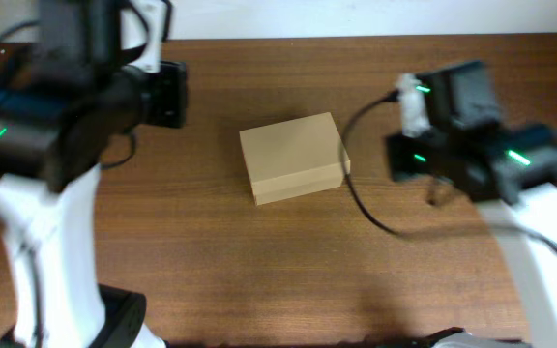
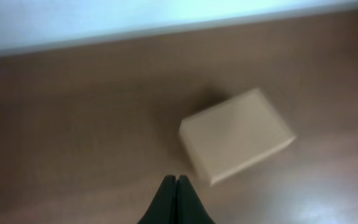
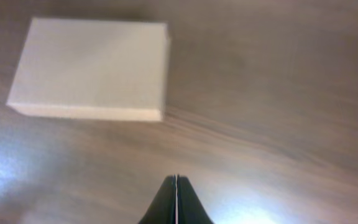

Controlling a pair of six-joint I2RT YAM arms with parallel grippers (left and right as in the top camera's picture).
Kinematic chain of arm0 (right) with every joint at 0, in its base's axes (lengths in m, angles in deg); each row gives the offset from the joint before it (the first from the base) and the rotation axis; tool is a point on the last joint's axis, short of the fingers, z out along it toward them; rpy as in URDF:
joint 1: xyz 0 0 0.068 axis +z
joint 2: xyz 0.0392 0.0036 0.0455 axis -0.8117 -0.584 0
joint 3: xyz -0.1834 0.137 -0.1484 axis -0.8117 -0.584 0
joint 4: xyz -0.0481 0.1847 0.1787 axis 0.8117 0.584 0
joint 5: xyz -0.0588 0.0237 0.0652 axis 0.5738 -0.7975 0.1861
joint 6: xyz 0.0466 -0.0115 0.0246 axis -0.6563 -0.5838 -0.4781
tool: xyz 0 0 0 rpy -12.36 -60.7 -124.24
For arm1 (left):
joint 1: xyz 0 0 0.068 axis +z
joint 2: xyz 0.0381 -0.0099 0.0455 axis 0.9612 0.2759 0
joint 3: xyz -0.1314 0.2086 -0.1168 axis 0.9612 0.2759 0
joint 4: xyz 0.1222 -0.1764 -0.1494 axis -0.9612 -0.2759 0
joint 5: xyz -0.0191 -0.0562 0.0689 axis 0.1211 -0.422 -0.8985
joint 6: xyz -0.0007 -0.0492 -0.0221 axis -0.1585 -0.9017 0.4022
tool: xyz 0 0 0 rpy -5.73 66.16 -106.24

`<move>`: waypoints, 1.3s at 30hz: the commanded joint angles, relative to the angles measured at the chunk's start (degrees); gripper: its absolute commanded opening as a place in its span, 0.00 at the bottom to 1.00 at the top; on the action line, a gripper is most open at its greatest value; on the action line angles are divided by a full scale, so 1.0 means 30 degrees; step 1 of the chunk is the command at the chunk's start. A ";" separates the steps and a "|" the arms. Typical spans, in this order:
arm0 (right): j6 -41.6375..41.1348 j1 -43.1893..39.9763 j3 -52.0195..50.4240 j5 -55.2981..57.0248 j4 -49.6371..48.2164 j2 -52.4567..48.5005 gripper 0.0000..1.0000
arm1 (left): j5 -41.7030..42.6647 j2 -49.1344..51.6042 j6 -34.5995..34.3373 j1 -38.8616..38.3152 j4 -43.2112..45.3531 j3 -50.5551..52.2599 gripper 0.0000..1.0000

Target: Pack container

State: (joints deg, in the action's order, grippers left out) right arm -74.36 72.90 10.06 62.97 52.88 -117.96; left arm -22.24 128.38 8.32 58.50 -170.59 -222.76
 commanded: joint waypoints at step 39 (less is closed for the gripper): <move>-0.1494 -0.0102 -0.2120 -0.3789 -0.4816 -0.9551 0.04 | 0.3162 0.1246 0.1129 -0.2659 1.2451 2.0152 0.02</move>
State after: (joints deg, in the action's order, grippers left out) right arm -79.28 72.81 3.19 50.64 38.26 -144.01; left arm -10.65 133.12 11.03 50.52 -133.26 -162.83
